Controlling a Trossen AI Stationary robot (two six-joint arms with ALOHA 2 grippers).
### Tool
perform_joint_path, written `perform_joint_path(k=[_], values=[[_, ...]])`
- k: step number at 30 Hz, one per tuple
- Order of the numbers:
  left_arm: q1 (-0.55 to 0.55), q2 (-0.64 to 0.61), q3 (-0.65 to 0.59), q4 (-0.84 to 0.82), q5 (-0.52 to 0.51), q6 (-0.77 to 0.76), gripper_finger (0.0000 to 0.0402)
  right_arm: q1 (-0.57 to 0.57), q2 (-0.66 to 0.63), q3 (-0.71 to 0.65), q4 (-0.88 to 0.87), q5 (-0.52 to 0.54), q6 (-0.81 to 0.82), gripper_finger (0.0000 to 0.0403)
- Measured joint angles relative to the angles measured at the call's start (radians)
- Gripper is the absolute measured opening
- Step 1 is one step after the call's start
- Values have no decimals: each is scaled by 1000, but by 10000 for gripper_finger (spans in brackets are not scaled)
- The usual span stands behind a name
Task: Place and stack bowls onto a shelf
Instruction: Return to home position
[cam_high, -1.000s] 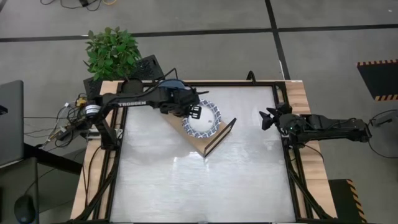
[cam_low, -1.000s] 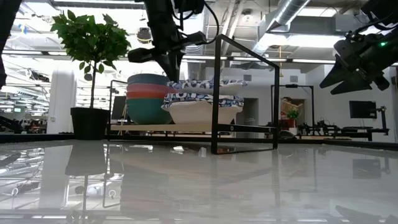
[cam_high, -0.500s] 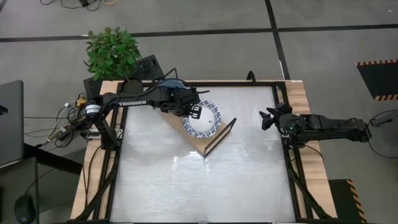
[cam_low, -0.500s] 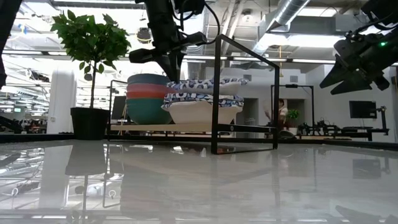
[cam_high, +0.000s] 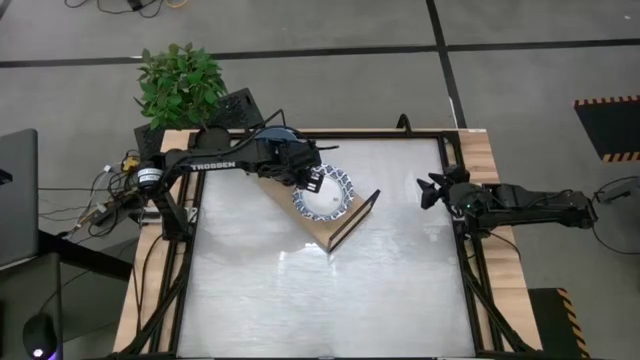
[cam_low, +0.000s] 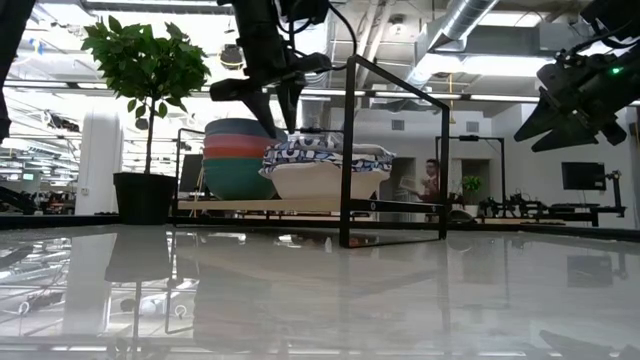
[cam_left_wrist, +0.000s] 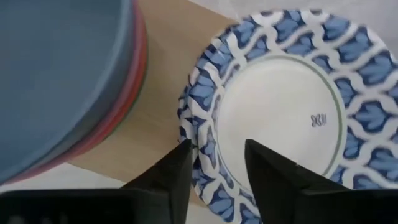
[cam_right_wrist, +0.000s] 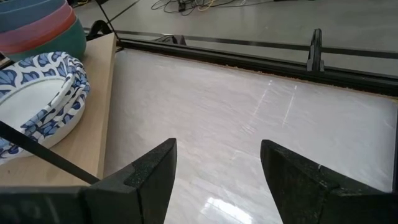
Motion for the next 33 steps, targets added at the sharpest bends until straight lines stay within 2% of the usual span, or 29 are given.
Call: perform_joint_path(k=[6,12,15,17,21,26,29,33], values=[[-1,-3,31,-33,36,93,150,0,0,0,0,0,0,260],[-15,-4,170,-166,80,206,151,0,0,0,0,2,0,260],[-62,-4,269,-233,48,251,151,0,0,0,5,65,0,260],[-114,-5,342,-260,-33,289,151,0,0,0,3,94,6,260],[-266,-12,465,-290,-330,341,151,0,0,0,3,104,8,260],[-498,-67,469,-301,-722,397,151,0,0,0,-2,83,7,260],[-607,-105,416,-372,-879,293,151,0,0,0,-7,80,3,260],[-699,-174,292,-510,-990,-5,151,0,0,0,-9,79,3,260]])
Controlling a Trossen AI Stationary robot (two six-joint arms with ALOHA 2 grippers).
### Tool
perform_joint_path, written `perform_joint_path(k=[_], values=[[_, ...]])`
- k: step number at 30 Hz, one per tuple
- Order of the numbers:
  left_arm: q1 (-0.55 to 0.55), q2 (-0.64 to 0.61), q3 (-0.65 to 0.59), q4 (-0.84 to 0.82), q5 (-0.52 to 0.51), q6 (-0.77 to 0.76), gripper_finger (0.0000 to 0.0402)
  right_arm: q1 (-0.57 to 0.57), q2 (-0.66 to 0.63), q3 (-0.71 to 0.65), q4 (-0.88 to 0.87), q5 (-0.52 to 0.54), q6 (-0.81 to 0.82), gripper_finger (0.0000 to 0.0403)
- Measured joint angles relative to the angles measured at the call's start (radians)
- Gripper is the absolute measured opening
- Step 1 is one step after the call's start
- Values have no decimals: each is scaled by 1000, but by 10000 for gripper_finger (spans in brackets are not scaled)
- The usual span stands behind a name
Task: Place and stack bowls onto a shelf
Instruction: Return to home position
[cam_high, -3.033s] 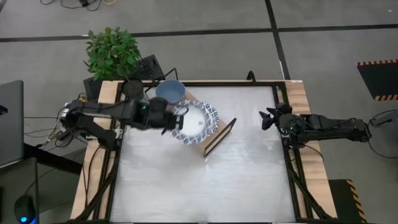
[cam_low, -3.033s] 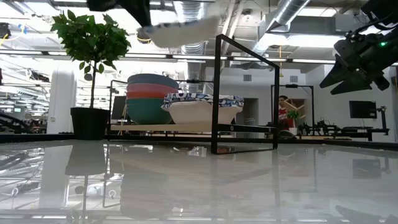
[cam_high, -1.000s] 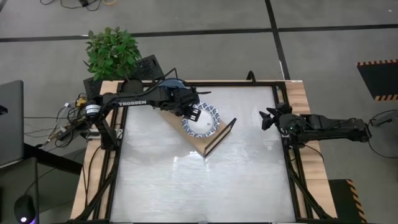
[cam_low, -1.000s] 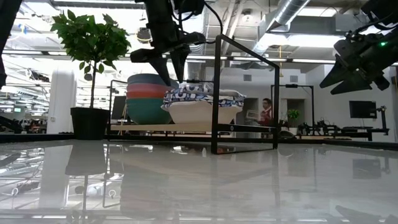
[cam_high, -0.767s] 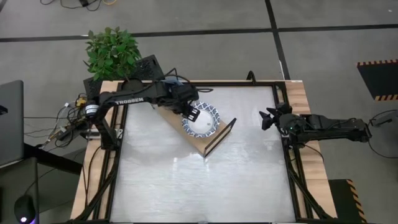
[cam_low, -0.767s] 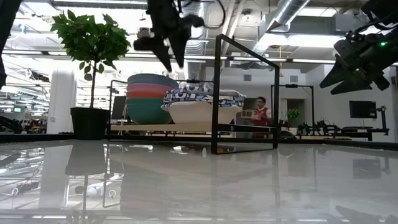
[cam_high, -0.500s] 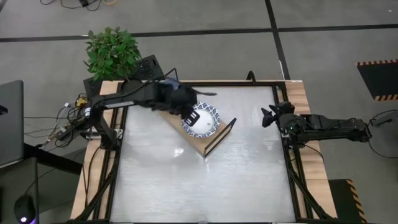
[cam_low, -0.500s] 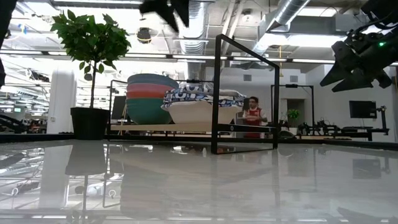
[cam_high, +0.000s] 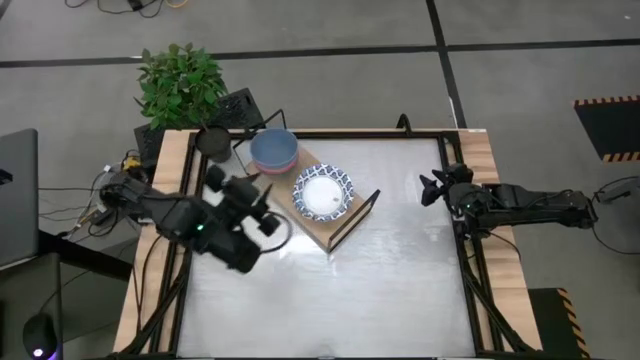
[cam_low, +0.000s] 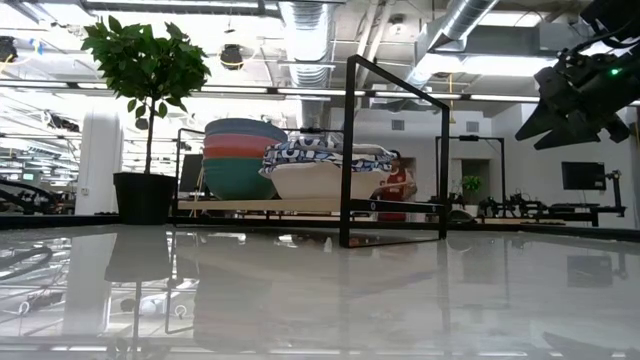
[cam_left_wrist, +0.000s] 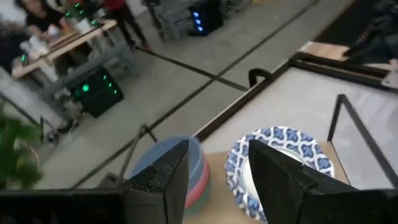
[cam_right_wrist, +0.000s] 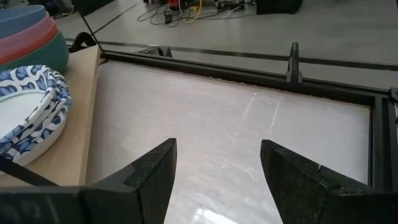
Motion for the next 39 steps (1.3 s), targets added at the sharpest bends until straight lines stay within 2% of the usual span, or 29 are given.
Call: perform_joint_path(k=[3,6,14,18,21,24,30,34,39], values=[[-37,-60,-147,-55,-8,-206,151,0,0,0,0,-2,0,260],[-56,-129,-316,-10,15,-306,151,0,0,0,-1,-3,0,260],[-55,-335,-790,362,144,-349,151,0,0,0,-4,-6,3,260],[-75,-472,-975,522,183,-364,151,0,0,0,-5,-6,3,260],[-114,-612,-1045,576,141,-371,151,0,0,0,-5,-6,4,260],[-177,-768,-1063,580,64,-357,151,0,0,0,-5,-7,4,260],[-312,-1063,-1061,663,-32,-117,151,0,0,0,-5,-11,5,260],[-358,-1171,-1078,672,-99,-22,151,0,0,0,-5,-26,8,260],[-368,-1243,-1204,670,-142,-79,151,0,0,-1,-4,-27,8,260]])
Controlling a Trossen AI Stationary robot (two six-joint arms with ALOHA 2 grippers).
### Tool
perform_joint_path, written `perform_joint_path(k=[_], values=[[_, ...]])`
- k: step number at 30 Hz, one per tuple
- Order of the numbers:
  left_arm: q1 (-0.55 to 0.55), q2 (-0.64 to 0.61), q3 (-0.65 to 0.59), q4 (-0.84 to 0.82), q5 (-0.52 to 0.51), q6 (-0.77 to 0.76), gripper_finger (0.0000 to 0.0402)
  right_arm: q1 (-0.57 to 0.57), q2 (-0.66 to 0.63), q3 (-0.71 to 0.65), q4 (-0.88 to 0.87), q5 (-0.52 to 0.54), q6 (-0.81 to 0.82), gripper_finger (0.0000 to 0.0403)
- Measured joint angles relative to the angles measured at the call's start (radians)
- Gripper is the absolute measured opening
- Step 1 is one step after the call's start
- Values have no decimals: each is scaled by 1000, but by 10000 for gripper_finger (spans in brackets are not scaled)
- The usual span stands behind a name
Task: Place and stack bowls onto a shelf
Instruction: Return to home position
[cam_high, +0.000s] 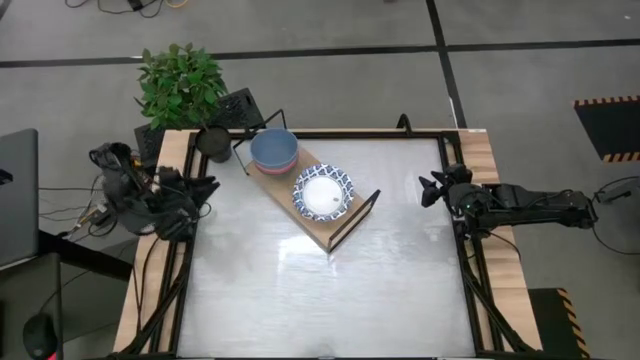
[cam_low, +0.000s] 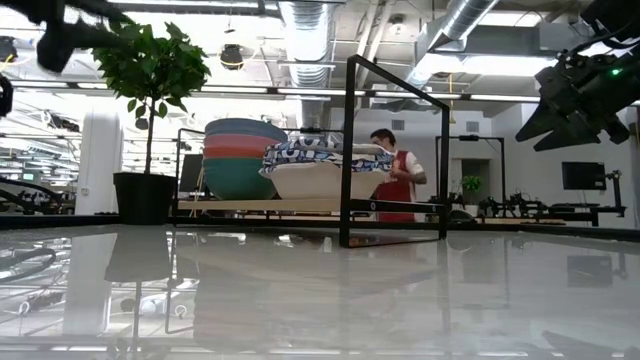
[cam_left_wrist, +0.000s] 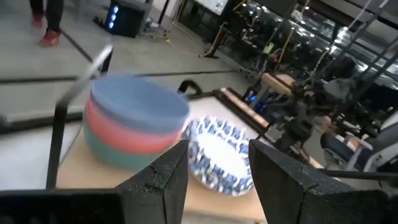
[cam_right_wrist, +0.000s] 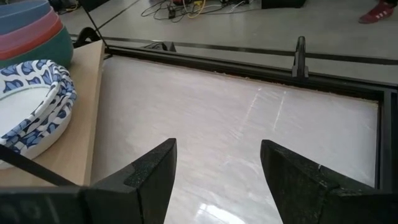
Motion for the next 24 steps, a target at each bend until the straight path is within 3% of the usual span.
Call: perform_joint_path(k=[7,12,16,20,24], values=[[0,-13,-254,69,34,-279,151,0,0,0,0,0,-1,260],[0,-13,-360,118,56,-466,151,-1,0,0,0,0,-1,260],[0,-13,-398,125,183,-605,151,-1,0,0,2,4,0,260],[0,-10,-432,154,343,-765,151,0,0,0,1,79,27,260],[0,4,-456,187,377,-820,151,-1,0,0,8,116,61,260]])
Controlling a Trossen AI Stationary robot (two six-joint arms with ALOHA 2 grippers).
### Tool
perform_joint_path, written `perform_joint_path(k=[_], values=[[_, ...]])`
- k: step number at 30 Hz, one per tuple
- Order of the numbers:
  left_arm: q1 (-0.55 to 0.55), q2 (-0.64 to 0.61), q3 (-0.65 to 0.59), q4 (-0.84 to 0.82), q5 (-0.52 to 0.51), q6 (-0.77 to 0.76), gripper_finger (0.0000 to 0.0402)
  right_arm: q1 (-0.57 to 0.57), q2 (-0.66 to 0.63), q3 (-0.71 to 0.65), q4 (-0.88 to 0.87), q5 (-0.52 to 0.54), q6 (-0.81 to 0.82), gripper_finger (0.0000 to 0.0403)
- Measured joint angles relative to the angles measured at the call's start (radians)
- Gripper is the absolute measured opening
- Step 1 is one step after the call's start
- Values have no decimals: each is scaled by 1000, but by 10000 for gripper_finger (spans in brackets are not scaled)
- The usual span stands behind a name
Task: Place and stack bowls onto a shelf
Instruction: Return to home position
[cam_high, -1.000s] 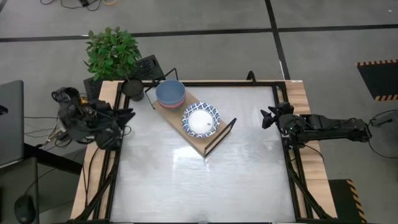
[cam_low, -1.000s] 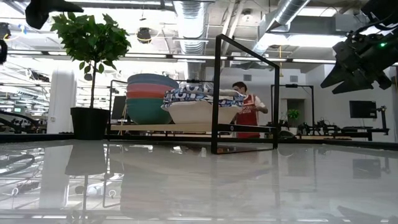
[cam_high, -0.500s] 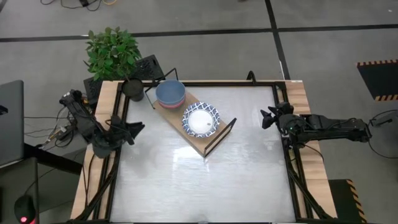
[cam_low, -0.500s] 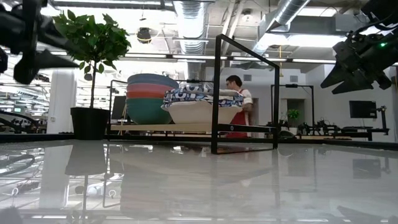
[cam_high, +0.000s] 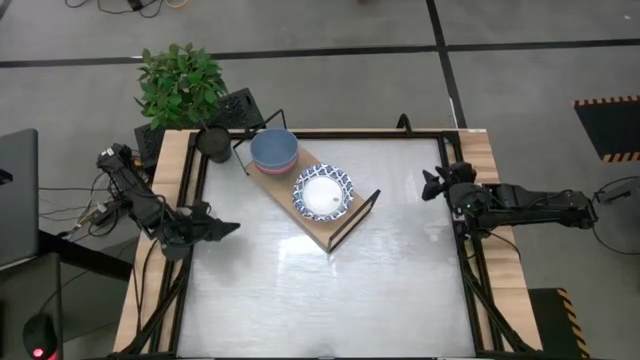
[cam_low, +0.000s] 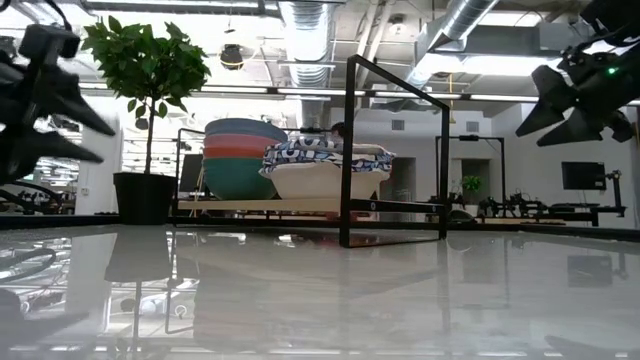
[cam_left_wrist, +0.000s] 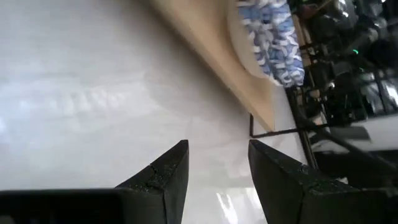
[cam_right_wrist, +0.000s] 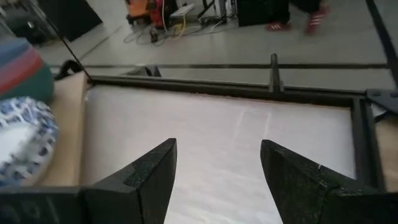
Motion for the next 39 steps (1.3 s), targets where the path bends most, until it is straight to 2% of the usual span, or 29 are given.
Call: perform_joint_path(k=[3,7,9,11,13,14,15,16,17,20,21,22,24,27,28,33,36,39], values=[[-4,-2,0,183,-2,276,151,1,0,0,52,-11,11,260],[-21,-25,0,667,158,937,151,1,0,0,210,-106,-109,260],[-30,-35,0,938,342,1313,151,1,0,0,315,-168,-189,260],[-44,-45,3,1146,640,1679,151,1,0,0,418,-224,-263,260],[-55,-71,5,1195,945,1968,151,1,0,0,506,-258,-322,260],[-58,-95,5,1142,1055,2055,151,1,0,0,534,-265,-356,260],[-60,-124,4,1057,1110,2091,151,0,-1,0,550,-266,-384,260],[-60,-151,2,972,1110,2092,151,-1,-3,0,551,-264,-406,260],[-59,-177,-4,924,1057,2060,151,-5,-7,0,544,-253,-410,260],[-53,-258,-27,916,689,1932,151,-25,-46,0,523,-224,-398,260],[-52,-294,-32,900,602,1919,151,-32,-64,0,516,-224,-397,260],[-52,-327,-37,878,561,1919,151,-38,-83,0,506,-223,-395,260],[-53,-334,-51,850,570,1948,151,-45,-119,-1,464,-223,-380,260],[-53,-332,-64,838,734,1999,151,-48,-175,-35,459,-223,-383,260],[-54,-334,-69,852,759,1996,151,-48,-200,-54,456,-223,-387,260],[-54,-333,-159,885,704,1883,151,-46,-314,-213,516,-260,-382,260],[-52,-331,-187,878,657,1824,151,-45,-305,-313,629,-268,-370,260],[-53,-328,-187,880,655,1833,151,-45,-238,-348,778,-318,-449,260]])
